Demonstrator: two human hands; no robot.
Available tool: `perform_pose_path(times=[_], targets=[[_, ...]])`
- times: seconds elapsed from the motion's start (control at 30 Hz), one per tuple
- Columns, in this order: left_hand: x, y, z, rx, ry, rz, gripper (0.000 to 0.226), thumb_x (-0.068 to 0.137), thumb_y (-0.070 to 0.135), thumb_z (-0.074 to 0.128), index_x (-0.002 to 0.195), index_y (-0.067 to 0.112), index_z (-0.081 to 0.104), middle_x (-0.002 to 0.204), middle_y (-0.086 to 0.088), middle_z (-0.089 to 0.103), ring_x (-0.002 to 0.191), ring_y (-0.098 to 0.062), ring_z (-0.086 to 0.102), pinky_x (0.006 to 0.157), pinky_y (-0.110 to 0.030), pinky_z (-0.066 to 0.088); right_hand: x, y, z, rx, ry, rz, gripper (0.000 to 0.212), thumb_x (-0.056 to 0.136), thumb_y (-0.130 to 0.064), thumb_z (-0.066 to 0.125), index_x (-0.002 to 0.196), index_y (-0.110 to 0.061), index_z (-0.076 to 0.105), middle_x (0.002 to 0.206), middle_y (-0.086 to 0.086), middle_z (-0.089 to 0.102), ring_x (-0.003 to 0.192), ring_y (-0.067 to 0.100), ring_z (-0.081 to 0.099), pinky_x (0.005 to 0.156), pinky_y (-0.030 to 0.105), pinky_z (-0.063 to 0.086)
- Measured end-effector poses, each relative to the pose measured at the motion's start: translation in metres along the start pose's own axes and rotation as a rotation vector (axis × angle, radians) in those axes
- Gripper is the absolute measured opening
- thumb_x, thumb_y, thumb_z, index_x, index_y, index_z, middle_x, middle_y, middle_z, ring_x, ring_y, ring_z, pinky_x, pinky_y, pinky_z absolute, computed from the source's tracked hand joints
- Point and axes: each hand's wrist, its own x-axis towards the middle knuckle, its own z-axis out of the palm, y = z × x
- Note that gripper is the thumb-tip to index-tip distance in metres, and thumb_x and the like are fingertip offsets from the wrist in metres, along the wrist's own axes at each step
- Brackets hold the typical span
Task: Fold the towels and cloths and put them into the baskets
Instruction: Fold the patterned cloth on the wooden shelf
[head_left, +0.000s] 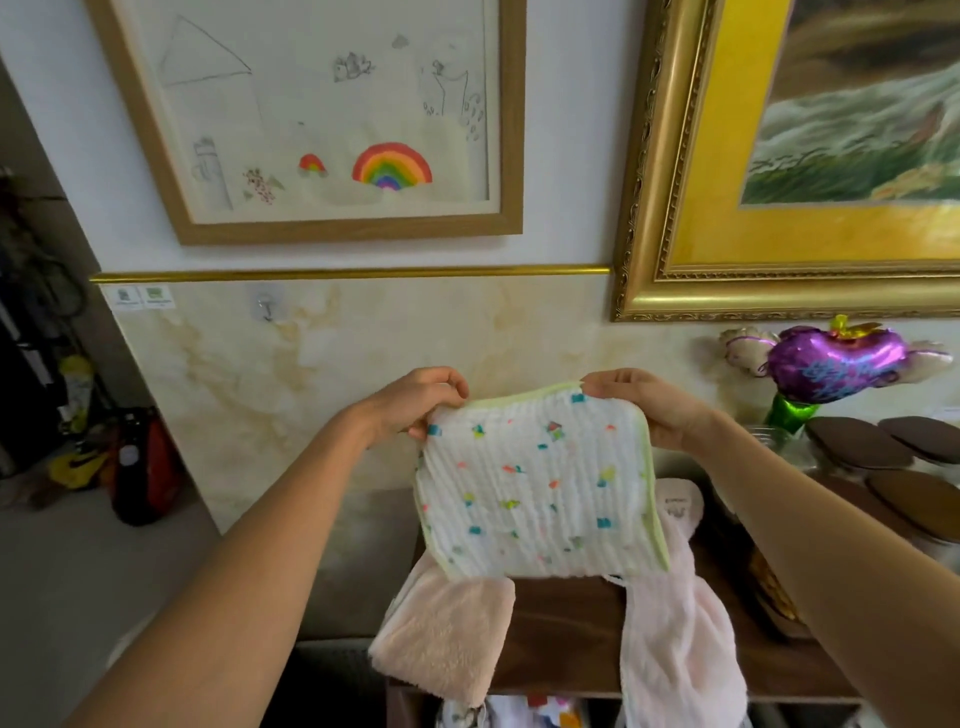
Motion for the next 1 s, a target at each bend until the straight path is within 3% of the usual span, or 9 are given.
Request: perform_pose_path(times=[0.17,0.3,0.37,0.43,0.57,0.7,0.77,0.9,1.0], targets=[[0.017,-0.055,0.013,0.049,-0.064,-0.224,0.014,0.089,0.020,0.068,0.088,0.015,0.054,0.075,-0.002,0.055,0.066,-0.012,0.048,0.043,-0.018,0.038,0.011,0.039,-0.015,-0.281,0.144,0.151,0.011,0.088,-0.008,0.063,0.081,-0.001,0.067,0.066,0.006,0.064,0.051,0.010,0.059,0.048,0.018,0.048],[0.042,-0.116,0.036,0.073,0.011,-0.244,0.035,0.076,-0.015,0.070,0.078,0.012,0.047,0.077,-0.009,0.054,0.070,-0.019,0.055,0.059,-0.035,0.059,0.032,0.096,-0.029,-0.905,0.305,0.251,0.013,0.080,-0.005,0.071,0.093,-0.001,0.072,0.083,0.010,0.067,0.062,0.009,0.054,0.051,0.007,0.039],[0.060,-0.148,0.050,0.243,0.068,-0.205,0.044,0.072,-0.021,0.067,0.070,0.018,0.048,0.072,-0.008,0.053,0.074,-0.026,0.055,0.072,-0.045,0.055,0.041,0.124,-0.027,-0.892,0.355,0.306,0.003,0.083,-0.006,0.068,0.086,-0.007,0.068,0.079,0.008,0.064,0.056,0.010,0.055,0.043,0.011,0.040],[0.076,-0.166,0.068,0.360,0.147,-0.212,0.041,0.075,-0.021,0.056,0.061,0.018,0.055,0.076,-0.012,0.058,0.075,-0.029,0.056,0.066,-0.038,0.052,0.053,0.148,-0.026,-0.844,0.446,0.318,0.006,0.086,-0.002,0.063,0.083,-0.008,0.064,0.083,0.010,0.064,0.062,0.017,0.062,0.043,0.016,0.045],[0.089,-0.182,0.093,0.616,0.147,-0.268,0.025,0.087,-0.010,0.049,0.100,-0.001,0.068,0.112,-0.016,0.058,0.106,-0.030,0.057,0.083,-0.029,0.041,0.073,0.189,-0.022,-0.940,0.580,0.327,0.015,0.083,0.000,0.053,0.079,-0.010,0.064,0.085,0.003,0.063,0.081,0.019,0.059,0.060,0.025,0.041],[0.083,-0.202,0.115,0.911,0.138,-0.184,0.027,0.096,0.024,0.047,0.109,0.004,0.058,0.114,-0.012,0.051,0.112,-0.028,0.048,0.096,-0.034,0.035,0.083,0.222,-0.015,-0.905,0.618,0.270,0.016,0.082,0.004,0.048,0.077,-0.011,0.052,0.087,0.009,0.057,0.081,0.026,0.052,0.064,0.030,0.034],[0.080,-0.207,0.124,1.056,0.107,-0.173,0.048,0.096,0.041,0.043,0.123,0.002,0.051,0.122,-0.012,0.048,0.118,-0.027,0.041,0.103,-0.034,0.031,0.086,0.233,-0.014,-0.945,0.603,0.232,0.014,0.082,0.004,0.050,0.089,-0.007,0.056,0.103,0.014,0.054,0.094,0.029,0.050,0.072,0.030,0.034],[0.074,-0.205,0.124,1.089,0.033,-0.144,0.065,0.098,0.045,0.041,0.138,-0.006,0.036,0.151,-0.023,0.025,0.144,-0.033,0.014,0.118,-0.037,0.013,0.078,0.238,-0.012,-1.034,0.480,0.178,0.046,0.086,-0.004,0.057,0.131,-0.005,0.047,0.146,0.014,0.032,0.133,0.032,0.031,0.107,0.033,0.030],[0.065,-0.194,0.114,0.998,0.059,0.017,0.060,0.097,0.043,0.046,0.141,0.002,0.038,0.158,-0.016,0.013,0.148,-0.029,0.002,0.119,-0.040,0.018,0.051,0.227,0.000,-1.160,0.369,0.018,0.045,0.088,-0.016,0.062,0.131,-0.009,0.049,0.142,0.010,0.041,0.131,0.029,0.038,0.106,0.036,0.033]])
